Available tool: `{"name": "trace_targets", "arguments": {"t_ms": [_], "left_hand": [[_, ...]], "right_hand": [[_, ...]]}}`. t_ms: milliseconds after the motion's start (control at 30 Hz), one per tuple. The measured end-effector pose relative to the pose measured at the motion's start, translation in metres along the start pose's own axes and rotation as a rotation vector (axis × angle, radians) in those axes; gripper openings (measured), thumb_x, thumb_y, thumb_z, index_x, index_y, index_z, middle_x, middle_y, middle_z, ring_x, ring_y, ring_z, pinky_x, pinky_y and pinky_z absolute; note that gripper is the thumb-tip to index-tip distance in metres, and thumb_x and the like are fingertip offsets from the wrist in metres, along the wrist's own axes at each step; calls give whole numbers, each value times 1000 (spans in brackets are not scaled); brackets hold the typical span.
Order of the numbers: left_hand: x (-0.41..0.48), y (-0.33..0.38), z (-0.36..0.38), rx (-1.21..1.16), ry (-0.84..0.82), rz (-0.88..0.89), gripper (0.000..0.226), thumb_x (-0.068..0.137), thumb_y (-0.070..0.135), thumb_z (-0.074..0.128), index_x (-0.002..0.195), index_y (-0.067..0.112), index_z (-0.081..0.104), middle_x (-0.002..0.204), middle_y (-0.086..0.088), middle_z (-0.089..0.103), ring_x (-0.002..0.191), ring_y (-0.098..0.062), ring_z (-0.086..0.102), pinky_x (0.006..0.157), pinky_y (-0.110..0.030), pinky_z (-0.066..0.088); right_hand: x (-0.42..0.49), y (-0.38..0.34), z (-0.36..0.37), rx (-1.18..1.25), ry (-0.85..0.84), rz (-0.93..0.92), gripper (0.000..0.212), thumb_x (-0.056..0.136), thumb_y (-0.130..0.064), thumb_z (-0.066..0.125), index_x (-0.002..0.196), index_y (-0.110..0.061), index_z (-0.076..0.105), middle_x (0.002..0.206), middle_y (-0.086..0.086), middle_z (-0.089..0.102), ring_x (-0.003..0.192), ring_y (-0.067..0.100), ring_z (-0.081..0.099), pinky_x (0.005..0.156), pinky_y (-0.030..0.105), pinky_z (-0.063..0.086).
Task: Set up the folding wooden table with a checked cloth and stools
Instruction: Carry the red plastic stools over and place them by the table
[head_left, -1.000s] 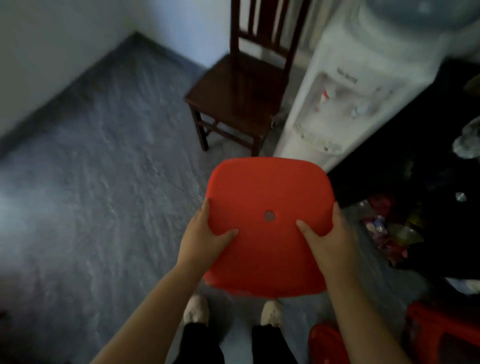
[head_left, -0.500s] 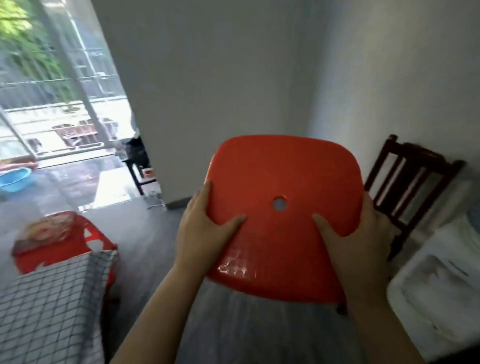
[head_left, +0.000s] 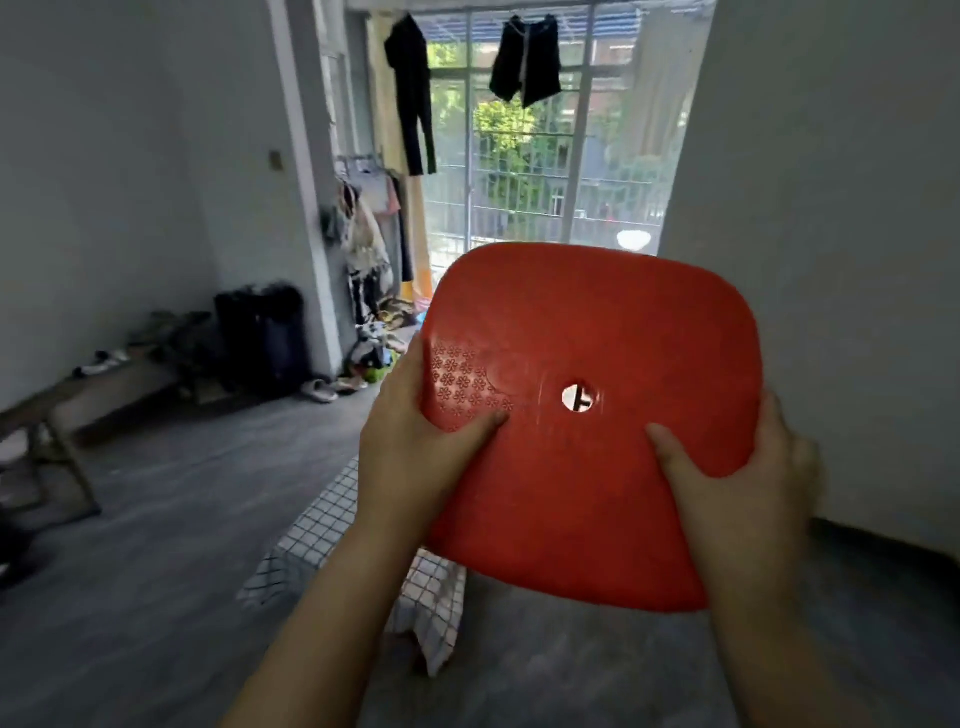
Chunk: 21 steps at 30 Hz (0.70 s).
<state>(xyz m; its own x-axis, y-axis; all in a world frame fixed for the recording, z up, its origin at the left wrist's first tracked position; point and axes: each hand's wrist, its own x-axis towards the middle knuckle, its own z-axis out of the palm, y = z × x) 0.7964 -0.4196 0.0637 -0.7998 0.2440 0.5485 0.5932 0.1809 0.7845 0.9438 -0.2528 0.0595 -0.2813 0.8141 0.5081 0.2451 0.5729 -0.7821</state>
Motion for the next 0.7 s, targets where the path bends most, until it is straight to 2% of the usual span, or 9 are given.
{"name": "trace_targets", "arguments": {"t_ms": [67,167,333,467,700], "left_hand": [[11,-26,-49,69,59,-17,88,63,46,81,139,43,36,126,24,49,112,-2,51,92,-25,42],[27,-67,-126,154,134,-63,88,64,45,81,140,39,36,116,28,46,106,2,47,88,-24,39],[54,-141,-251,296,245,-134,89,65,46,80,142,34,37,129,10,54,114,-10,52,94,-30,43],[76,-193,-332,405,293,-198,88,62,56,76,139,36,39,128,9,56,115,-12,54,96,-39,45],[120,-267,-408,540,355,-306,89,67,45,79,144,28,37,136,3,50,121,-14,48,99,-30,38]], "right_hand": [[-18,-30,43,39,-82,-19,95,65,-62,68,144,-26,30,121,12,43,120,30,39,100,50,38],[-47,-78,113,99,-203,-56,93,65,-68,63,143,-31,28,124,8,43,121,30,41,98,53,41],[-110,-160,234,166,-361,-111,91,68,-67,61,143,-29,29,126,8,42,121,29,40,96,53,42],[-158,-210,319,226,-477,-90,92,69,-68,59,144,-29,25,133,7,39,124,27,38,97,50,41],[-201,-260,443,245,-636,-94,94,71,-63,63,147,-25,23,131,6,40,124,22,34,99,44,37]]}}
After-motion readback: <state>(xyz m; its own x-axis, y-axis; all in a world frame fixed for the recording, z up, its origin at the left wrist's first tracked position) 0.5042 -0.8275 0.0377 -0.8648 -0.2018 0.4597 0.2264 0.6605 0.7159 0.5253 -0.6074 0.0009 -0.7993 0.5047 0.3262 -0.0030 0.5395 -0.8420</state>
